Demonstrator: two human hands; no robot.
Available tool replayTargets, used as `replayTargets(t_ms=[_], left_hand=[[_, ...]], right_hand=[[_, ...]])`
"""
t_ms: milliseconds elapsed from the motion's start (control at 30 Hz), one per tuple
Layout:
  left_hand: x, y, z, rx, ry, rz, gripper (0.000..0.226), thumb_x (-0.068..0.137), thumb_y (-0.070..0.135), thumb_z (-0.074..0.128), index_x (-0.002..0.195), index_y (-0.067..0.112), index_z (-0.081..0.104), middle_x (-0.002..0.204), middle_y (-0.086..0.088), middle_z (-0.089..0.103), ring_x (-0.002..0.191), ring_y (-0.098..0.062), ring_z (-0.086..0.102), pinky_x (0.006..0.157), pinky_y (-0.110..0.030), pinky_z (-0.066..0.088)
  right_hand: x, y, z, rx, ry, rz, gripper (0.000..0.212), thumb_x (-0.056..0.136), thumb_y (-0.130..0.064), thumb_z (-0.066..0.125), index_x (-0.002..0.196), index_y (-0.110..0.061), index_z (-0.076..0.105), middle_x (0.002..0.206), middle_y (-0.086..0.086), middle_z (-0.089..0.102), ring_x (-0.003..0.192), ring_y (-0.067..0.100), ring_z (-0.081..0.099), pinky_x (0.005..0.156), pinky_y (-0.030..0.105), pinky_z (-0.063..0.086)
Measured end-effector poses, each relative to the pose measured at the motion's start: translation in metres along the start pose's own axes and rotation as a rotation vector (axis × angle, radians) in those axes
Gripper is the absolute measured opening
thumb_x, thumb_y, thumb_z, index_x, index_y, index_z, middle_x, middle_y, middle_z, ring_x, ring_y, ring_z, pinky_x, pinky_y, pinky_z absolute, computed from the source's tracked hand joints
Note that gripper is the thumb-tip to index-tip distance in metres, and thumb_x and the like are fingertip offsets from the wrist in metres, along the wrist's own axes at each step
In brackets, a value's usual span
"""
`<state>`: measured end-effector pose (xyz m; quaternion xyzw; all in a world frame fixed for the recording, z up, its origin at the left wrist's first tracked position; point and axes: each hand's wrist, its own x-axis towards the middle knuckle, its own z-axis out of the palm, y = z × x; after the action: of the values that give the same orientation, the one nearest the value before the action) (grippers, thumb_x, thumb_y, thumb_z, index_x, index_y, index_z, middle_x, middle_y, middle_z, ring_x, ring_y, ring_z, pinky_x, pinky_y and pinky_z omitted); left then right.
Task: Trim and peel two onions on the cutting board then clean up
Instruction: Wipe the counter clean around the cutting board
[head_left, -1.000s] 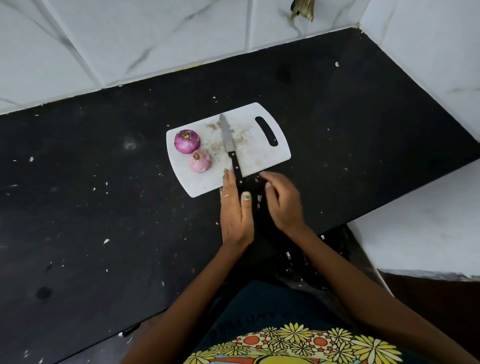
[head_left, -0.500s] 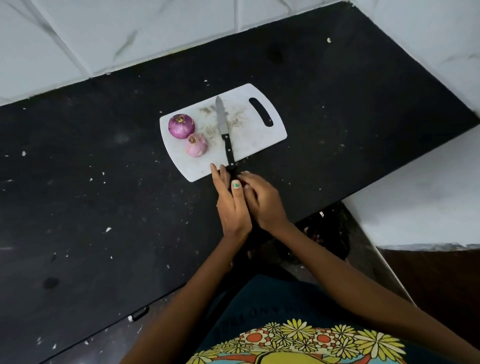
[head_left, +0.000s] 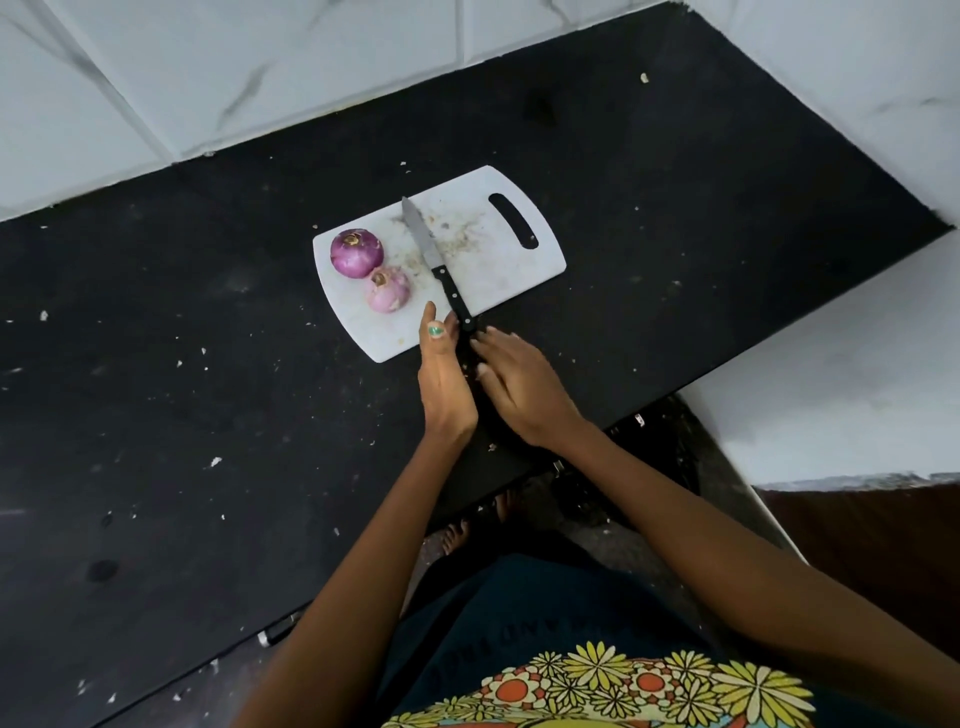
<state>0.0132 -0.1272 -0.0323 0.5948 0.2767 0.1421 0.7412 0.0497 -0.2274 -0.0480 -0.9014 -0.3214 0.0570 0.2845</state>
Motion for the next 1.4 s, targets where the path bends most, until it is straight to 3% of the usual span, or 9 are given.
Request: replayTargets(t_ms=[267, 400, 500, 733, 867, 1033, 1167, 1267, 1400], left_hand=[[-0.002, -0.003, -0.003, 0.024, -0.024, 0.001, 0.049, 0.106, 0.035, 0.019, 0.152, 0.020, 0.026, 0.150, -0.006, 0.043, 0.138, -0.014, 0.040, 0.110, -0.020, 0.029], [-0.001, -0.005, -0.006, 0.045, -0.047, 0.025, 0.052, 0.105, 0.040, 0.019, 0.152, 0.019, 0.025, 0.149, -0.007, 0.044, 0.138, -0.014, 0.041, 0.111, -0.022, 0.029], [-0.002, -0.003, -0.006, 0.032, -0.043, 0.029, 0.068, 0.094, 0.054, 0.021, 0.152, 0.019, 0.026, 0.147, -0.006, 0.046, 0.135, -0.012, 0.044, 0.111, -0.022, 0.029], [-0.012, -0.005, -0.009, -0.037, -0.053, 0.070, 0.075, 0.086, 0.061, 0.036, 0.148, 0.019, 0.033, 0.142, -0.002, 0.049, 0.135, -0.011, 0.044, 0.114, -0.026, 0.032], [-0.017, -0.008, -0.008, -0.033, -0.021, 0.114, 0.081, 0.082, 0.062, 0.037, 0.147, 0.014, 0.035, 0.144, -0.003, 0.047, 0.136, -0.010, 0.043, 0.111, -0.021, 0.034], [-0.018, -0.006, -0.002, -0.042, -0.040, 0.107, 0.085, 0.079, 0.065, 0.036, 0.147, 0.013, 0.036, 0.145, -0.005, 0.047, 0.136, -0.010, 0.043, 0.112, -0.020, 0.032], [-0.023, -0.007, 0.007, -0.051, -0.071, 0.094, 0.083, 0.080, 0.064, 0.035, 0.145, 0.012, 0.039, 0.143, -0.005, 0.049, 0.135, -0.010, 0.045, 0.112, -0.021, 0.033], [-0.020, -0.007, 0.011, -0.087, -0.052, 0.026, 0.074, 0.086, 0.057, 0.030, 0.144, 0.012, 0.039, 0.145, -0.004, 0.048, 0.132, -0.007, 0.045, 0.112, -0.020, 0.033], [-0.019, -0.010, 0.014, -0.105, -0.037, 0.007, 0.070, 0.088, 0.051, 0.025, 0.144, 0.010, 0.040, 0.146, -0.006, 0.048, 0.132, -0.008, 0.046, 0.108, -0.017, 0.034]], right_hand=[[0.010, 0.003, 0.005, -0.238, -0.144, 0.057, 0.079, 0.089, -0.057, 0.004, 0.151, -0.010, 0.020, 0.160, 0.011, 0.009, 0.148, 0.021, -0.002, 0.119, 0.043, -0.004], [-0.005, 0.005, -0.004, 0.033, -0.091, -0.077, 0.057, 0.097, -0.039, 0.024, 0.134, -0.006, 0.052, 0.143, 0.009, 0.048, 0.140, 0.019, 0.032, 0.118, 0.037, 0.018], [-0.012, 0.002, -0.008, 0.257, 0.289, 0.067, 0.035, 0.089, -0.017, 0.041, 0.105, 0.001, 0.068, 0.105, 0.013, 0.067, 0.102, 0.023, 0.062, 0.089, 0.040, 0.051], [-0.005, -0.012, 0.017, -0.177, -0.099, -0.081, 0.055, 0.095, -0.035, 0.033, 0.137, -0.003, 0.046, 0.144, 0.014, 0.046, 0.138, 0.031, 0.034, 0.117, 0.046, 0.021], [-0.009, -0.007, 0.013, -0.195, 0.071, -0.229, 0.033, 0.090, -0.015, 0.045, 0.102, 0.003, 0.070, 0.107, 0.017, 0.069, 0.107, 0.033, 0.063, 0.091, 0.038, 0.051], [-0.022, 0.028, -0.015, -0.220, 0.252, -0.183, 0.020, 0.088, -0.012, 0.056, 0.080, 0.000, 0.070, 0.088, 0.012, 0.068, 0.086, 0.025, 0.065, 0.080, 0.024, 0.045], [-0.022, 0.039, -0.037, -0.013, 0.366, 0.226, 0.022, 0.095, -0.012, 0.051, 0.105, -0.001, 0.068, 0.107, 0.012, 0.065, 0.105, 0.024, 0.057, 0.091, 0.025, 0.042], [-0.018, 0.036, -0.044, -0.142, 0.177, 0.453, 0.044, 0.101, -0.025, 0.040, 0.138, -0.003, 0.045, 0.147, 0.019, 0.038, 0.139, 0.031, 0.027, 0.114, 0.041, 0.023], [-0.033, 0.008, -0.018, -0.253, -0.048, 0.344, 0.057, 0.103, -0.032, 0.033, 0.150, -0.004, 0.018, 0.158, 0.021, 0.009, 0.147, 0.032, 0.004, 0.118, 0.038, 0.002]])
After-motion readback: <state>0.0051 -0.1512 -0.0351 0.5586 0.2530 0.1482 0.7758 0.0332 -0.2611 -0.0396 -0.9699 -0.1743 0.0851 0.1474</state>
